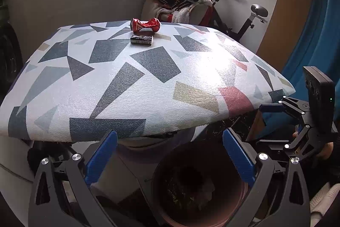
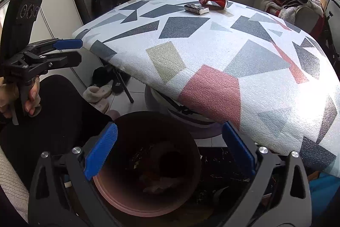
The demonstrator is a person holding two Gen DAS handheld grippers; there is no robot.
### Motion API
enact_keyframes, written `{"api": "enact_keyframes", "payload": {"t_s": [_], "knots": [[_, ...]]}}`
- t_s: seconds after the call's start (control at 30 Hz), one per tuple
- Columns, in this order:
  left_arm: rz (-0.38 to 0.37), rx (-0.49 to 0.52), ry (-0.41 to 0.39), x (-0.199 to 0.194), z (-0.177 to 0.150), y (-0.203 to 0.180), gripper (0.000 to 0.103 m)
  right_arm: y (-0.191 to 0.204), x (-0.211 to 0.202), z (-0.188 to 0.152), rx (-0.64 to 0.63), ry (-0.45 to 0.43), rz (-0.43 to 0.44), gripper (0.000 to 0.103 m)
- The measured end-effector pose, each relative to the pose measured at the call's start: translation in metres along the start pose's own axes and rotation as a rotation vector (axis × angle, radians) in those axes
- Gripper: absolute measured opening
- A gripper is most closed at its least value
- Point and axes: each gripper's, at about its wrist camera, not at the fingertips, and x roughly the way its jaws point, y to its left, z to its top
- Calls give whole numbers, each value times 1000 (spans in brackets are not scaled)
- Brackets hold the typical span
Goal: Collect trash
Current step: 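Release the dish and wrapper into the bin with both tools, then raise both open tools back toward the board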
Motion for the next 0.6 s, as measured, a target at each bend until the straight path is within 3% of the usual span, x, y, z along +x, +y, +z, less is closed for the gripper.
{"api": "enact_keyframes", "payload": {"t_s": [0.27,0.37,0.6], "knots": [[4,-11,-21,-5,2,2,97,-6,-5,2,28,-23,-41,97],[-31,-45,-53,-10,10,9,97,-15,-11,9,65,-47,-54,97],[-12,29,-76,12,75,16,97,-49,-17,44,139,-84,-210,97]]}}
